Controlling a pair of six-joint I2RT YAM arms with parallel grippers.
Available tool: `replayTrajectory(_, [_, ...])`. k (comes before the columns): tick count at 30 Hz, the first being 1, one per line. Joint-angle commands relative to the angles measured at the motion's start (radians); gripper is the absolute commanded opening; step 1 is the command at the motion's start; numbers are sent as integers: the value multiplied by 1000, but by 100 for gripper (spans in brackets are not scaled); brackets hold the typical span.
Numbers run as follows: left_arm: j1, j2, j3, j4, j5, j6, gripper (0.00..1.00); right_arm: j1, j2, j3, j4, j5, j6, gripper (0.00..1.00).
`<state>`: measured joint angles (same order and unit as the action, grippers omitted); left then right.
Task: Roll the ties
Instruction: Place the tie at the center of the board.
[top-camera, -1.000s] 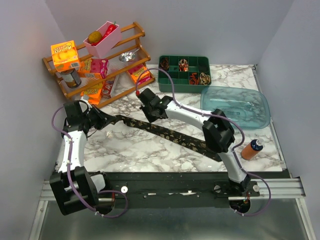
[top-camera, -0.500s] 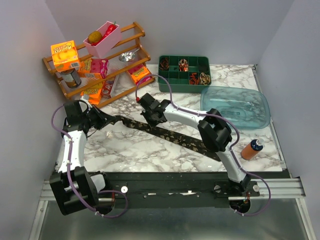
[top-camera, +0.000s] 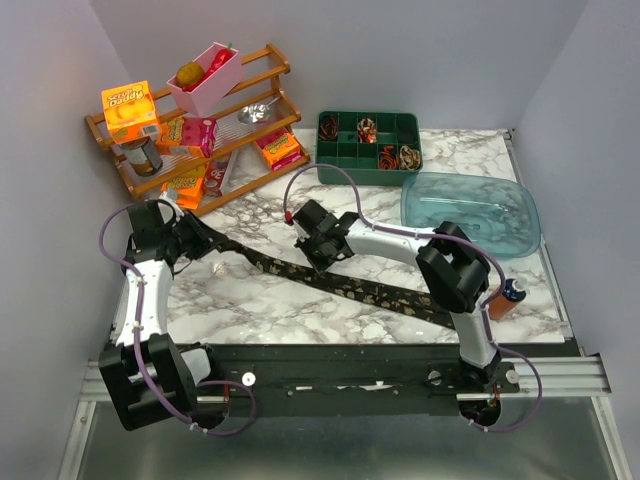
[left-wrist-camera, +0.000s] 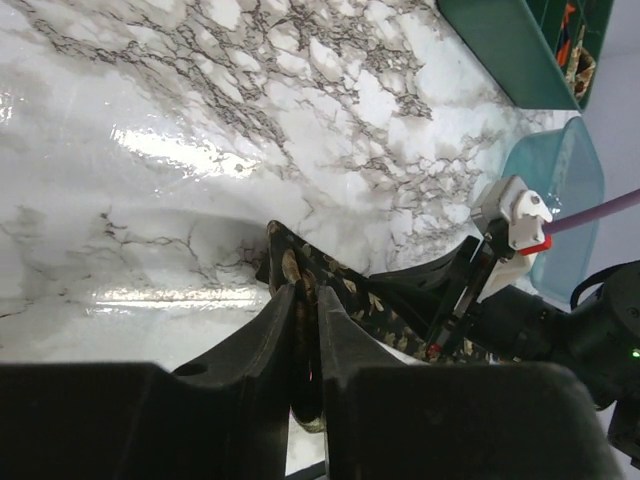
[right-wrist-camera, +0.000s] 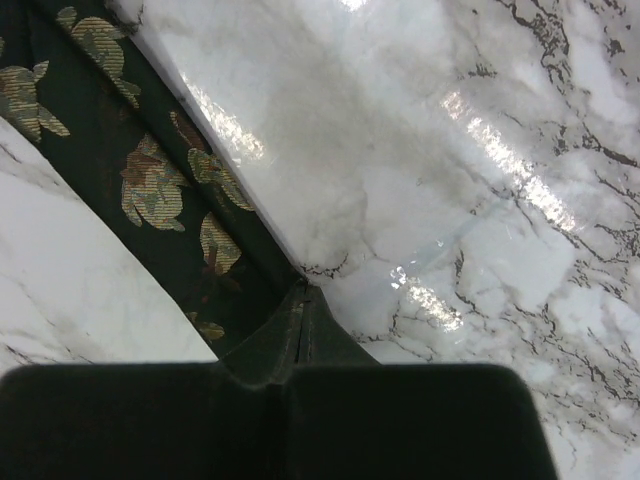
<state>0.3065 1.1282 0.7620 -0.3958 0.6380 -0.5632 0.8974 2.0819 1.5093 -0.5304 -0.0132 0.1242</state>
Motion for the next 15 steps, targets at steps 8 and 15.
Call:
replayTrajectory(8, [8,61,7,-115,-115,109,48,9,20,-41,-106,6,-55,1])
replayTrajectory(15, [9,32,66,-149,-287,108,80,8,-5,-83,-118,7,-98,1])
